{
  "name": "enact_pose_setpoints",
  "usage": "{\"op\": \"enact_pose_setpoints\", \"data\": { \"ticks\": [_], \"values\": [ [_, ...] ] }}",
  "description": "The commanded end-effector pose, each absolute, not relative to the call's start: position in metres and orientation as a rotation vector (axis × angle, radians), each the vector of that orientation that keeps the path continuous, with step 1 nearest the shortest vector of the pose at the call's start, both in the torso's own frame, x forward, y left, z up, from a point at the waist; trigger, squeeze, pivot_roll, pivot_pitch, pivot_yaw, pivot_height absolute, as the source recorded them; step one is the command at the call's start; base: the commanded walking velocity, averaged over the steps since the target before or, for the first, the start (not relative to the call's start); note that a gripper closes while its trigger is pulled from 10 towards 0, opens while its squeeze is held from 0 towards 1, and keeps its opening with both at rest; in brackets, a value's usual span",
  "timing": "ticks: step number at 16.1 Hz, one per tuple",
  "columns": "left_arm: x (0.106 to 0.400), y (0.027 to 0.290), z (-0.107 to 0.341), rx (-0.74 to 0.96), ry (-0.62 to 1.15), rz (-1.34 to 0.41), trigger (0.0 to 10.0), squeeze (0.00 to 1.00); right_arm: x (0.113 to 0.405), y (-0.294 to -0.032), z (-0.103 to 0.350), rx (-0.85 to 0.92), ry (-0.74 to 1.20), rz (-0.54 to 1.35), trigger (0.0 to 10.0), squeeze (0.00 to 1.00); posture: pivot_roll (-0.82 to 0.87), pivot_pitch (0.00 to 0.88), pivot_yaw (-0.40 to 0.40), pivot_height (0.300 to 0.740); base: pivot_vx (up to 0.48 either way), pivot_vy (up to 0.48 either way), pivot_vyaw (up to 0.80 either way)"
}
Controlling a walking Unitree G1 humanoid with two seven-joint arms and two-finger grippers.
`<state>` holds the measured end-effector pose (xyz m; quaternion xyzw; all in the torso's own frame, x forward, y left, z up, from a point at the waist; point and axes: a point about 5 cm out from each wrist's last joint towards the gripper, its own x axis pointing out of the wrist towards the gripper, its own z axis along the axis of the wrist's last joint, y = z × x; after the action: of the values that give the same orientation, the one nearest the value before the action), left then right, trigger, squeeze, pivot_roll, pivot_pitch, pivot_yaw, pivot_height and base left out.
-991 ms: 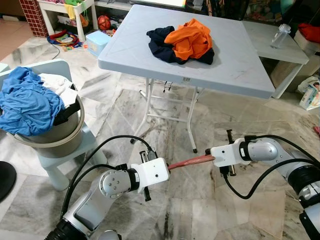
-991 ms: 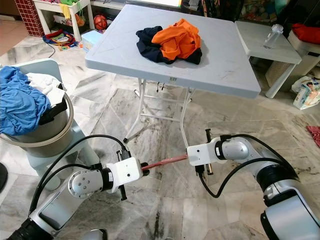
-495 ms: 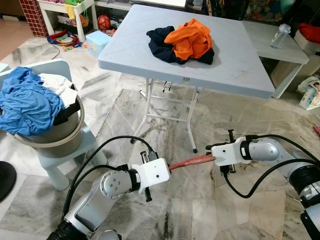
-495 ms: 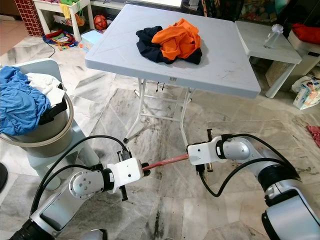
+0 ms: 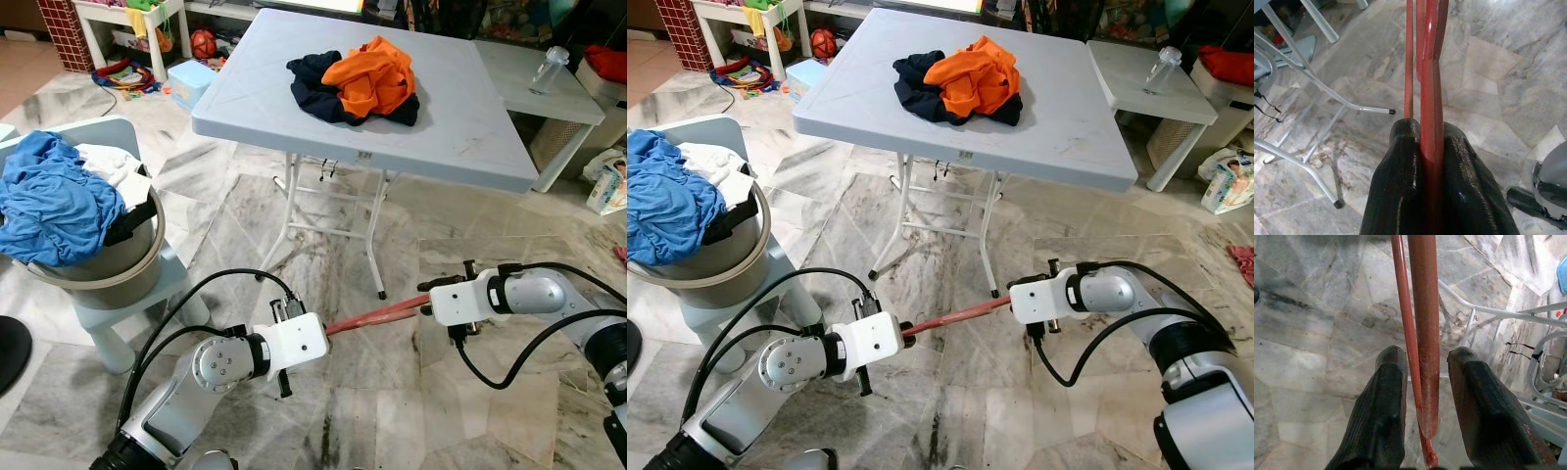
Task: Hang hanger
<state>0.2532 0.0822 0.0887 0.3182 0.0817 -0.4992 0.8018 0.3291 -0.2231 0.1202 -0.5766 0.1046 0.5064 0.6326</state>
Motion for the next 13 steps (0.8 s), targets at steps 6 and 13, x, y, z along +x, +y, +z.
{"op": "enact_pose_setpoints", "data": {
  "ticks": [6, 13],
  "values": [
    [0.2549, 0.0822, 0.0876, 0.683, 0.18, -1.071, 10.0, 0.0, 0.32, -0.2284, 0.1158, -1.253, 0.279, 1.222, 0.0, 0.0, 0.04, 0.078, -0.128, 0.74, 0.0, 0.0, 0.0],
    [0.2541, 0.082, 0.0863, 0.68, 0.18, -1.07, 10.0, 0.0, 0.3181, -0.23, 0.1152, -1.228, 0.278, 1.218, 0.0, 0.0, 0.03, 0.08, -0.125, 0.74, 0.0, 0.0, 0.0]
  ]
}}
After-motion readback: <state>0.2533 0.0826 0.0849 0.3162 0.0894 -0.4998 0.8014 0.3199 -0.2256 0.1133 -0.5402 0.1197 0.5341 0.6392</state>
